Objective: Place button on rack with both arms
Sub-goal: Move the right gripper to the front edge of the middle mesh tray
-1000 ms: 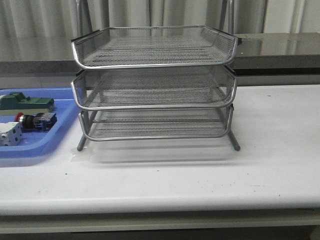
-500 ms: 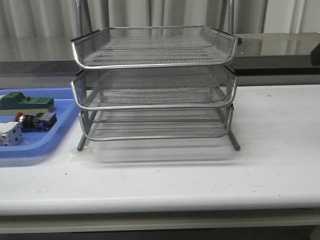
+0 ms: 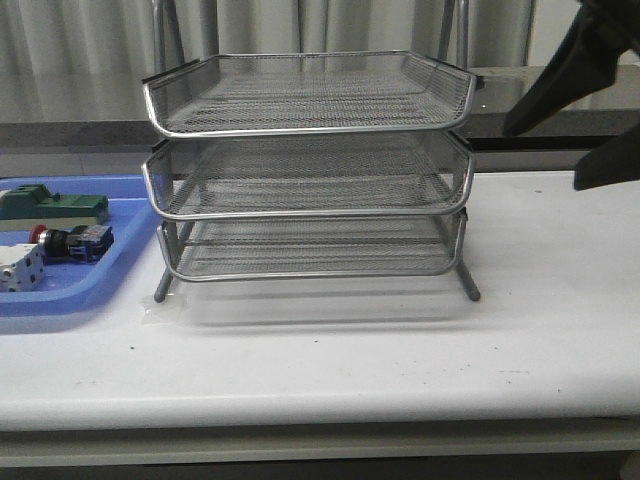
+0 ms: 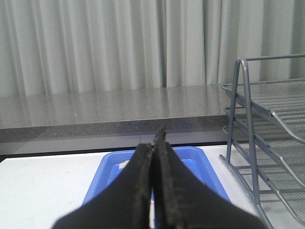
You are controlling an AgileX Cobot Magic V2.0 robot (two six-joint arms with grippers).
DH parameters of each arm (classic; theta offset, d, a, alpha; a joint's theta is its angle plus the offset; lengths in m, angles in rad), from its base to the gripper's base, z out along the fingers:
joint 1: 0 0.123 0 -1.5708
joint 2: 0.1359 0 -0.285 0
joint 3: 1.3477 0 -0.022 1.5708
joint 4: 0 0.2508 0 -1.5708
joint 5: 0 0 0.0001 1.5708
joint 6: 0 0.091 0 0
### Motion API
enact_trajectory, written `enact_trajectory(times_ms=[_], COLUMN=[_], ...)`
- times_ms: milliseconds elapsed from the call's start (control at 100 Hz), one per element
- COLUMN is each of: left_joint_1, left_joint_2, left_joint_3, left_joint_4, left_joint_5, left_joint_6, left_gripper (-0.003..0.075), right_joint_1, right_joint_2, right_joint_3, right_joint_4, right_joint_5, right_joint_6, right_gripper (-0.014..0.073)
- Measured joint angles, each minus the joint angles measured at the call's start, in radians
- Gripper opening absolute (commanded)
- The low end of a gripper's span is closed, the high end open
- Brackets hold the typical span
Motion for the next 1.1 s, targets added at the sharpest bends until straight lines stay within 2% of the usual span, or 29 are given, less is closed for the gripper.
enact_trajectory(times_ms=[360, 630, 790, 900, 1100], left_joint_1=[0.000, 0.000, 0.000, 0.000, 0.000], left_joint_2=[0.000, 0.000, 0.000, 0.000, 0.000], left_joint_3=[0.000, 0.000, 0.000, 0.000, 0.000], left_joint_4=[0.000, 0.000, 0.000, 0.000, 0.000], left_joint_5=[0.000, 0.000, 0.000, 0.000, 0.000], left_joint_6=[0.000, 0.000, 0.000, 0.000, 0.000], left_gripper=[-0.0020, -0.0020, -0.0020, -0.0020, -0.0020], right_joint_1=[0.022, 0.022, 0.022, 0.022, 0.022], right_joint_2=[0.200, 0.275, 0.328, 0.369, 0.439], right_joint_3=[-0.004, -0.037, -0.040, -0.040, -0.069], right_joint_4=[0.338, 0.685, 0.872, 0.925, 0.934], right_joint_5=[-0.083, -0.068, -0.040, -0.008, 0.046], right_joint_6=[-0.308, -0.634, -0.784, -0.847, -0.884], right_gripper=[0.0463, 0.0463, 0.0463, 0.0463, 0.0463])
